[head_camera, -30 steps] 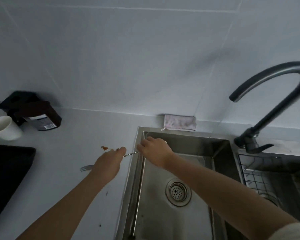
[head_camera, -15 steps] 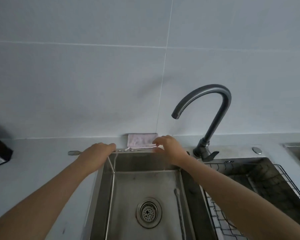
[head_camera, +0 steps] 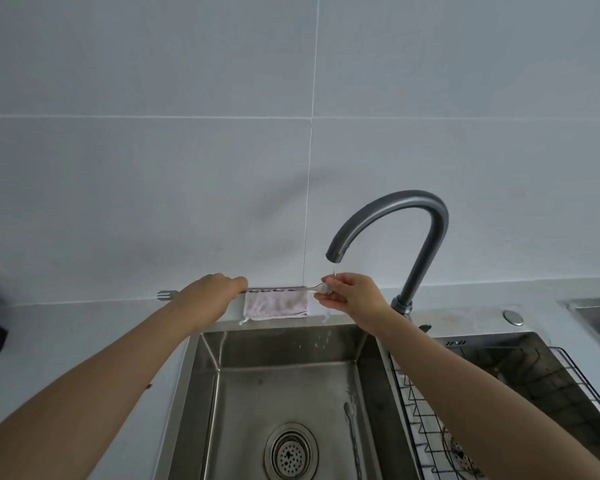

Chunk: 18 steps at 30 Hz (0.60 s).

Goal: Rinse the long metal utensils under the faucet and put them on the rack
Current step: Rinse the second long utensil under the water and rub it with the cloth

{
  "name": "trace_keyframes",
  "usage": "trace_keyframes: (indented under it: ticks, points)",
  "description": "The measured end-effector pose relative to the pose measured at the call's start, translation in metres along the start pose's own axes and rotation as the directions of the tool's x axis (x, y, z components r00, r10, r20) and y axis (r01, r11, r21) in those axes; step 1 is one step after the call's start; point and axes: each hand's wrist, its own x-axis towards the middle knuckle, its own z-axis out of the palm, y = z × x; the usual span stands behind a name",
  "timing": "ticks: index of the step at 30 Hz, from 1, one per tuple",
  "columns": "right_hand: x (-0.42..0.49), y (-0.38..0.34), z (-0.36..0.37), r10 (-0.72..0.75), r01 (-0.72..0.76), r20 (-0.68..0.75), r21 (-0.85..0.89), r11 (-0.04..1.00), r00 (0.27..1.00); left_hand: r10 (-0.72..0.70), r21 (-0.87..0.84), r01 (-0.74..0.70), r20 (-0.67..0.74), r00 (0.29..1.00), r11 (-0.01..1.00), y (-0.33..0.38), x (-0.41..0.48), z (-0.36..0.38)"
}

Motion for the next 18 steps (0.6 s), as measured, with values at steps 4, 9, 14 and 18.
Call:
trace_keyframes:
  ticks: [4, 9, 14, 18]
  points:
    - [0.005, 0.003, 0.001, 0.003, -0.003, 0.002, 0.093, 0.996, 1.0, 0.023, 0.04, -0.023, -0.019, 1.0, 0.999, 0.004, 0.007, 0.005]
    - [0.004, 0.007, 0.001, -0.001, 0.012, -0.052, 0.216, 0.976, 0.999, 0.041, 0.112, -0.04, -0.008, 0.999, 0.993, 0.012, 0.011, 0.003]
    - [0.0, 0.008, 0.002, 0.013, 0.013, -0.112, 0.229, 0.973, 0.994, 0.061, 0.108, -0.055, -0.048, 0.997, 0.993, 0.014, 0.01, 0.003]
    - [0.002, 0.009, 0.002, 0.066, -0.027, -0.13, 0.281, 0.959, 0.989, 0.065, 0.103, -0.059, -0.057, 0.996, 0.993, 0.018, 0.009, 0.0]
